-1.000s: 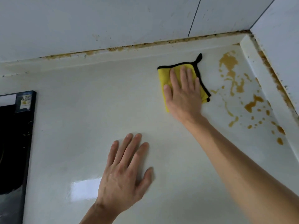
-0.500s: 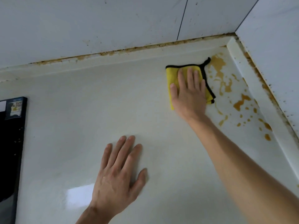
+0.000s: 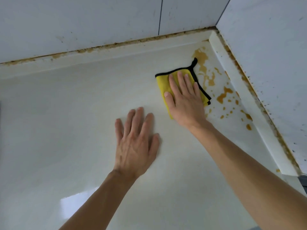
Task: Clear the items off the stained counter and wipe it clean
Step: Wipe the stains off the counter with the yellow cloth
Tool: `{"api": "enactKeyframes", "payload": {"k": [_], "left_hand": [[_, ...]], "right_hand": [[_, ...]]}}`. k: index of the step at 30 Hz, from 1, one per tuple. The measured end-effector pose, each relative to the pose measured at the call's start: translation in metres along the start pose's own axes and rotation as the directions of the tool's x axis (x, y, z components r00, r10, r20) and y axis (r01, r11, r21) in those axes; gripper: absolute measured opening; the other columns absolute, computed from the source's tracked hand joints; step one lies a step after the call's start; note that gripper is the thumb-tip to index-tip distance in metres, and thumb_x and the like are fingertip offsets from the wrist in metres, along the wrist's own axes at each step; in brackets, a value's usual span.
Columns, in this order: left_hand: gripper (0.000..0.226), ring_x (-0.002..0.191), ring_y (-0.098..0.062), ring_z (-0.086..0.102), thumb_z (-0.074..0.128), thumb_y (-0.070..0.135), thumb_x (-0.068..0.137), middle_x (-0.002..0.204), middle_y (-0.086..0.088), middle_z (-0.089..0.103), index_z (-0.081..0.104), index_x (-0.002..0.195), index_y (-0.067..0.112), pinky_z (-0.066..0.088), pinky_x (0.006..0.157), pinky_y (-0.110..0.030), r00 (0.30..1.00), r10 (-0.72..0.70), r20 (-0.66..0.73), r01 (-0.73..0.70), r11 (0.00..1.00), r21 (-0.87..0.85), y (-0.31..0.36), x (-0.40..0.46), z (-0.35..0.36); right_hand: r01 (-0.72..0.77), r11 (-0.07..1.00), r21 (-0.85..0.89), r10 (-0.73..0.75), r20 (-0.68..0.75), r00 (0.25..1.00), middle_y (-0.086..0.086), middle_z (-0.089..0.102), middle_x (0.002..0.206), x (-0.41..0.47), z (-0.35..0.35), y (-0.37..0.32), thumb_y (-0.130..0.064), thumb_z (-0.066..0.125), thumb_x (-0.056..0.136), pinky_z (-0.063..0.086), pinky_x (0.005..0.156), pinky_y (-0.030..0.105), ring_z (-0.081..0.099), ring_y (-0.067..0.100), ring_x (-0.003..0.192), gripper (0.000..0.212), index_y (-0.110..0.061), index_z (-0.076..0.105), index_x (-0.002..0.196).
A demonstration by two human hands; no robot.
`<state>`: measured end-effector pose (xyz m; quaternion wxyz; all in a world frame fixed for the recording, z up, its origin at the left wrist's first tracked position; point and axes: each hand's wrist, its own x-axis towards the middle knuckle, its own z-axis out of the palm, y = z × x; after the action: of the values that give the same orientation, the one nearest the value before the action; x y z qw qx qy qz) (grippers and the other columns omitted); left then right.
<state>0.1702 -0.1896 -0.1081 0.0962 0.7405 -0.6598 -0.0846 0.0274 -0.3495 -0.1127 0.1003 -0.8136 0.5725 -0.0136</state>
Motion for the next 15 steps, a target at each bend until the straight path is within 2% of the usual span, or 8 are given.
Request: {"api": "enactKeyframes", "payload": {"k": [3, 5, 8, 12, 15], "left_hand": [[0.059, 0.153, -0.038, 0.033, 0.048, 0.042, 0.101, 0.164, -0.015, 0.038, 0.049, 0.152, 0.012, 0.023, 0.119, -0.062, 0.999, 0.006, -0.033, -0.004, 0.999, 0.037, 0.001, -0.001, 0.007], [0.058, 0.152, -0.039, 0.034, 0.047, 0.042, 0.100, 0.162, -0.015, 0.040, 0.050, 0.150, 0.011, 0.024, 0.119, -0.063, 0.999, 0.004, -0.053, -0.002, 0.999, 0.034, 0.001, 0.000, 0.009], [0.057, 0.152, -0.039, 0.034, 0.047, 0.041, 0.100, 0.162, -0.015, 0.040, 0.051, 0.148, 0.011, 0.023, 0.119, -0.062, 0.998, -0.009, -0.056, 0.010, 1.000, 0.020, 0.004, 0.000, 0.006], [0.058, 0.153, -0.039, 0.034, 0.049, 0.042, 0.099, 0.162, -0.016, 0.041, 0.052, 0.148, 0.011, 0.023, 0.120, -0.063, 0.998, -0.014, -0.056, 0.014, 1.000, 0.011, 0.006, -0.001, 0.004], [0.059, 0.154, -0.039, 0.034, 0.049, 0.043, 0.099, 0.163, -0.015, 0.041, 0.052, 0.149, 0.012, 0.022, 0.121, -0.063, 0.998, -0.004, -0.067, 0.005, 1.000, 0.018, 0.005, -0.001, 0.006]], "right_hand": [[0.113, 0.992, -0.057, -0.114, -0.018, 0.993, 0.001, 0.007, 0.176, -0.058, 0.003, 0.023, -0.051, 0.020, 0.110, 0.006, 0.132, 0.045, 0.003, 0.019, 0.163, 0.063, -0.027, 0.016, 0.168], [0.127, 0.988, -0.092, -0.127, 0.008, 0.992, -0.001, 0.008, 0.176, -0.079, 0.000, 0.051, -0.051, 0.021, 0.110, 0.009, 0.131, 0.046, 0.003, 0.018, 0.163, 0.063, -0.027, 0.017, 0.167], [-0.003, 0.997, -0.073, 0.005, 0.025, 1.000, -0.002, 0.003, 0.176, -0.066, -0.008, 0.076, -0.052, 0.017, 0.109, 0.004, 0.132, 0.045, -0.002, 0.017, 0.163, 0.063, -0.029, 0.012, 0.168], [-0.144, 0.988, -0.048, 0.145, 0.000, 0.989, 0.005, -0.002, 0.176, -0.022, -0.008, 0.059, -0.049, 0.016, 0.110, -0.001, 0.131, 0.047, -0.004, 0.023, 0.163, 0.064, -0.025, 0.007, 0.168], [-0.146, 0.987, -0.064, 0.145, -0.028, 0.989, 0.008, 0.004, 0.176, -0.029, -0.004, 0.042, -0.048, 0.018, 0.110, 0.003, 0.131, 0.049, 0.000, 0.025, 0.163, 0.064, -0.023, 0.011, 0.168]]}}
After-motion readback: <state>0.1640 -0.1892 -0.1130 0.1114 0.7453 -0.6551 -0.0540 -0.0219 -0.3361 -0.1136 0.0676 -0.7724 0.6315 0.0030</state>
